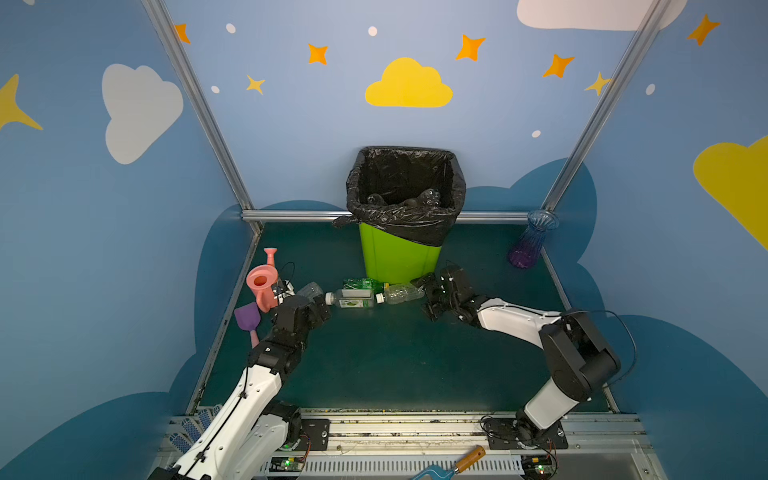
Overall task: Throw the plastic bottles in the bin
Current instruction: 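Lower the right gripper onto a clear bottle at the bin base while the left withdraws, then close the right gripper on the clear bottle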
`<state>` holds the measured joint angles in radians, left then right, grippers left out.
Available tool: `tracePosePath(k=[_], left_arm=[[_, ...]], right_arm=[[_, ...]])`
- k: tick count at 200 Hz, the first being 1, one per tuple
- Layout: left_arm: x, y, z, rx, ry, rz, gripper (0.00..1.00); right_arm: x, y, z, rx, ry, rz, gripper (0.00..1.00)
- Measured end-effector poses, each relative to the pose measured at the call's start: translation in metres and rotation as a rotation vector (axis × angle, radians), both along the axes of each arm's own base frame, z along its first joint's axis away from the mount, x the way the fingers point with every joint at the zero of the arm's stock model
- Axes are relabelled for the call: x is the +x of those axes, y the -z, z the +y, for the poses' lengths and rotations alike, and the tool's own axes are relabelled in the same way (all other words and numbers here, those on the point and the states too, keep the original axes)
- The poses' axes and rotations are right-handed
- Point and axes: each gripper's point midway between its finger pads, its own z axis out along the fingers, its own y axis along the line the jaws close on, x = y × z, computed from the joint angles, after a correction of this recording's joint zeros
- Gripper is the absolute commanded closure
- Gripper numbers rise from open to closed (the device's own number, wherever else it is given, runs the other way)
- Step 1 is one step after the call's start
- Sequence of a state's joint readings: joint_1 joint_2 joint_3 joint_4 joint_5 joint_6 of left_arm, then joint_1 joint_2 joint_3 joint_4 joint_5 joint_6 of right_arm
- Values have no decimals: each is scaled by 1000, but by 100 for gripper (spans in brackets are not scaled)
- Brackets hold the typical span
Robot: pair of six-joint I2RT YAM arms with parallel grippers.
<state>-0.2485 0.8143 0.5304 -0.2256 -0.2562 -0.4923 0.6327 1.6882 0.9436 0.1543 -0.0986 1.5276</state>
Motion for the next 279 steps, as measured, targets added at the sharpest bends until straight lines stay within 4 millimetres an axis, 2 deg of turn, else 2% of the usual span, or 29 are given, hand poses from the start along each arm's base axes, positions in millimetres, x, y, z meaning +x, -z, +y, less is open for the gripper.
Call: tracePosePath(k=[43,63,113,143,179,193,227,262,279], left_arm=[[-2,5,1,-19,-11,6,0],[-3,6,1,-25,-18,8,0],[-3,7,2,-34,-28,9,0],[-3,7,4,-33,-33,9,0],[-2,9,4,-33,-37,14,0],[-2,10,4,-33,-39,19,0],[-1,13,4,-38,-42,29,0],[-1,14,4,-46,-49,30,0],[-1,17,4,-48,-52,38,0]], right_arm=[[21,-4,14,-28,61,13,7],[26,2,17,-45,80,40,9],[18,47,16,-136,77,167,11],[22,47,20,-144,72,175,14],[18,58,17,-162,67,206,29],[17,63,15,-164,66,215,31],[18,60,13,-137,64,195,41],[8,59,-1,-144,53,169,41],[1,51,-12,-174,24,135,40]])
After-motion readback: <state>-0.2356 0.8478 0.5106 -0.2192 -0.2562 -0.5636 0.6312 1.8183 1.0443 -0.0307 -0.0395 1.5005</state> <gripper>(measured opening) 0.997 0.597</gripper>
